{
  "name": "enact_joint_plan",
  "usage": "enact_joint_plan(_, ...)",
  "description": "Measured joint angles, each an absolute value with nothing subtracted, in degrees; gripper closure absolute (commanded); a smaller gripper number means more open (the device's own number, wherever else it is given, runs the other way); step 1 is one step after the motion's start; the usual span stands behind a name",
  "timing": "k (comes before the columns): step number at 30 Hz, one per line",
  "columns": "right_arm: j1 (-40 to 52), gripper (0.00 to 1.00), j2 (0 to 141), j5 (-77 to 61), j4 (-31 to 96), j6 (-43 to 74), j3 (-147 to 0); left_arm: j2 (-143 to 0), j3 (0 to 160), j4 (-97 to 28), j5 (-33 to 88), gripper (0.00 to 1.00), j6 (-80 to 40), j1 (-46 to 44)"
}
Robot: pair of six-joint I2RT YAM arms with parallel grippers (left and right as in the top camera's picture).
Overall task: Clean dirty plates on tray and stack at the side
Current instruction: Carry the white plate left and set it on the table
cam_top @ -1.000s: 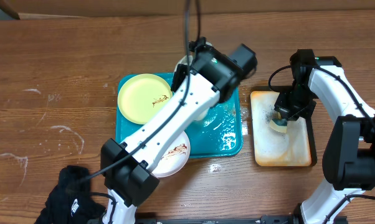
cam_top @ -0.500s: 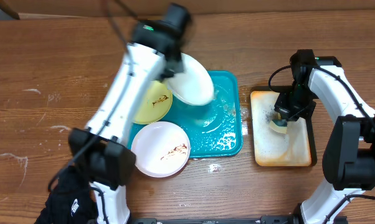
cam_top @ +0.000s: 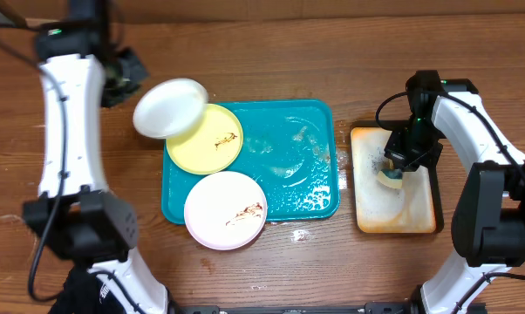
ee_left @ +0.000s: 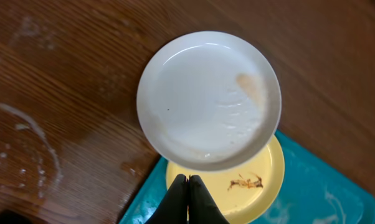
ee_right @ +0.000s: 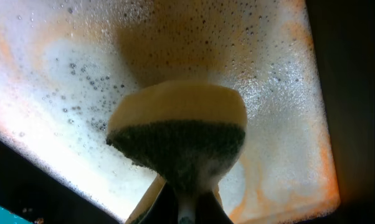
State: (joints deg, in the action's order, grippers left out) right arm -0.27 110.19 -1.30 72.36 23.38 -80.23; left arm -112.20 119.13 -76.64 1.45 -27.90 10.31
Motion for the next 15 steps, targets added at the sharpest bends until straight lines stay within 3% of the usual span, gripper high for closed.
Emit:
enact_joint_plan(10,-0.3,0.96,110.2,-3.2,72.7,22.7,-80.2,-103.5,106.2,-72.0,3.1,0.96,-20.7,21.5)
enact_joint_plan(12,-0.3,0.96,110.2,-3.5,72.6,22.6,-80.2,-103.5,103.2,-70.7,4.4,0.82,-19.2,21.4)
enact_joint_plan(13,-0.3,0.96,110.2,-3.7,72.6,22.5,-80.2,-103.5,101.0,-69.3,5.5,0.61,-18.2,21.4)
enact_joint_plan(14,-0.3,0.96,110.2,-3.7,72.7,22.5,-80.2,-103.5,99.2,-68.2,6.5,0.30,-17.8,21.4)
enact_joint_plan(15,-0.3,0.96,110.2,-3.7,72.7,22.4,-80.2,-103.5,96.8,-66.0,7.8,0.16,-17.5,21.4)
